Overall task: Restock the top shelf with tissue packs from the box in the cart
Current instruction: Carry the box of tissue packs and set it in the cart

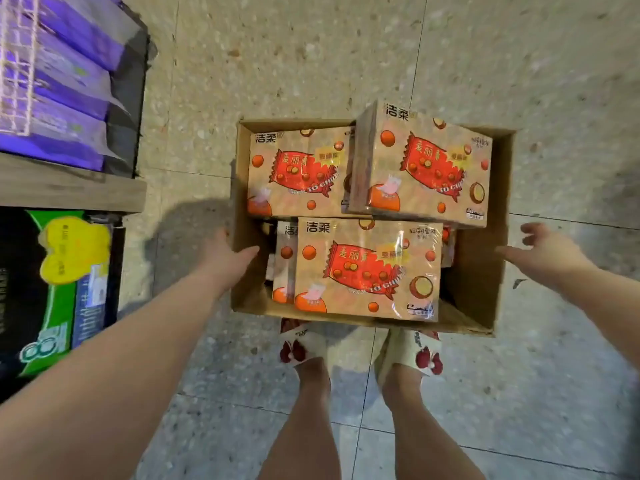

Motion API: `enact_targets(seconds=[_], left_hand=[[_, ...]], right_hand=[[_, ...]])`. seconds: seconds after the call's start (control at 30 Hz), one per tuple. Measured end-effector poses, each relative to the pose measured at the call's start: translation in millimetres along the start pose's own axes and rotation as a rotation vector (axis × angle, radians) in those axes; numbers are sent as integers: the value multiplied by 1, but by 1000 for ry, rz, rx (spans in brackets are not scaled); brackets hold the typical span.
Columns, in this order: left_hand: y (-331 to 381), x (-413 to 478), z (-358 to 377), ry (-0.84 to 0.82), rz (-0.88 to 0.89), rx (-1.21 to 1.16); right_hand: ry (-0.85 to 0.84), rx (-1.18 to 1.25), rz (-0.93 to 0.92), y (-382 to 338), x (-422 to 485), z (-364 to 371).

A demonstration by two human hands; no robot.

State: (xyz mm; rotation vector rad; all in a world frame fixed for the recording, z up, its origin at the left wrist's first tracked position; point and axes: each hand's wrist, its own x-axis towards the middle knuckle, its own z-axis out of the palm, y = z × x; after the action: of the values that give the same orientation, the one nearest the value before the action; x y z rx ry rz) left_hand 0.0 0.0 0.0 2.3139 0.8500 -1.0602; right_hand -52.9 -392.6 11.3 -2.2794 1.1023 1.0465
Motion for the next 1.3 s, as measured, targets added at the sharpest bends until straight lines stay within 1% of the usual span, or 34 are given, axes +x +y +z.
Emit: enact_targets(seconds=[0.07,0.27,0.33,0.4,0.53,0.73,0.93,1.03,1.23,1.3], left_hand=[[-5,19,11,23,-8,-90],[-14,59,32,83,-46,-259],[-12,65,37,98,-60,-288],[-11,68,40,117,-57,-300],[-10,54,34,100,-39,-352],[-25,-21,-15,107,-16,-327],[-28,-138,-98,120,6,-353],[-29,-201,-146,179,39,-355],[-39,-308,-225,239,101,-479],[-43,-335,-243,291,125,-509]], right_hand=[[26,96,42,0,15,15],[-39,401,131,-4,42,46],[-55,440,146,-2,48,51],[-29,451,139,0,51,54],[-7,462,85,7,41,44],[4,438,28,14,-35,-2],[-7,396,-22,5,-156,-93],[-4,378,-57,-3,-223,-142],[106,341,-173,-20,-339,-219],[133,330,-227,-27,-366,-238]])
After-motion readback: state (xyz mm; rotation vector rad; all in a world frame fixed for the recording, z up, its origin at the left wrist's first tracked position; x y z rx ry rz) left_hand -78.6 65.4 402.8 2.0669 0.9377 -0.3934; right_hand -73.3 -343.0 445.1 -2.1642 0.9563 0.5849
